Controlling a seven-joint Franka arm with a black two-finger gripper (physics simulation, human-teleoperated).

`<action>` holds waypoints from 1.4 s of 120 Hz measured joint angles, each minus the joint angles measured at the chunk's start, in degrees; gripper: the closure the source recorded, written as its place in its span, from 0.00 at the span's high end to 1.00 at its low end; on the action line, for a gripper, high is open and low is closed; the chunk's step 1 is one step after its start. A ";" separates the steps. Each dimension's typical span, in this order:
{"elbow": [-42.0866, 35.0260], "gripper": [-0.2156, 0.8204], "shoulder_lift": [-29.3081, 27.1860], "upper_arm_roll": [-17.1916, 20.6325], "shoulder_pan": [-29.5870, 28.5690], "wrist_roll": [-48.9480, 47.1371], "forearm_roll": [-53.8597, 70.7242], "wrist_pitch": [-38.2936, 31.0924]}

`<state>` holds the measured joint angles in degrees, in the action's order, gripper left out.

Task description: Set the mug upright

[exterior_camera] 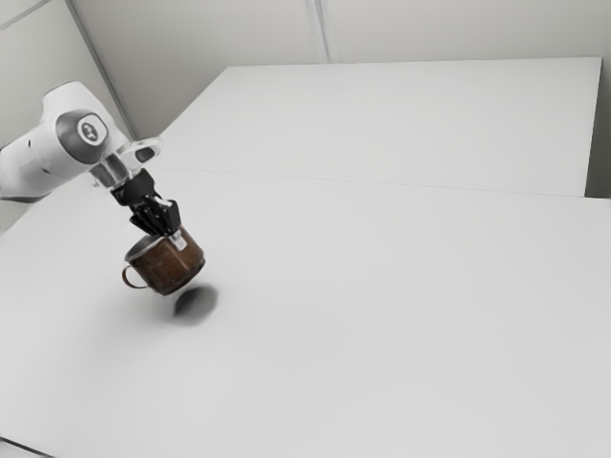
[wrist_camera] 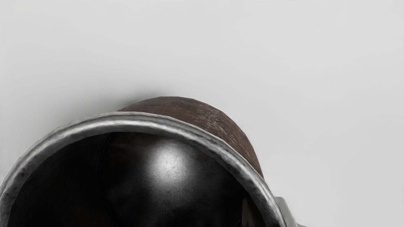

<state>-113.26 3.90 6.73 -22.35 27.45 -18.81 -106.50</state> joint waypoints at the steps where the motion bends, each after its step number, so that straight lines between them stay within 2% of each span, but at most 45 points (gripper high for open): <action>1: -0.03 0.04 -0.05 -0.15 0.44 -0.13 0.46 -0.30; 12: -0.25 0.04 -0.30 -2.97 6.18 -1.69 4.97 -3.18; 23: -0.44 0.04 -0.53 -3.91 9.99 -3.68 9.44 -5.30; 34: -3.94 0.04 -2.56 -5.57 14.90 -6.09 13.89 -8.01; 80: -6.37 0.04 -2.08 -6.04 27.80 -17.24 20.78 -14.74; 91: -5.95 0.04 -0.71 -6.10 28.17 -19.60 20.97 -15.65; 111: -5.70 0.04 1.80 -6.20 24.45 -23.36 23.13 -18.47; 168: -4.40 0.04 5.99 -6.08 25.94 -30.53 24.87 -21.37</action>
<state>-117.66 9.89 0.66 3.60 -3.08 6.06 -127.87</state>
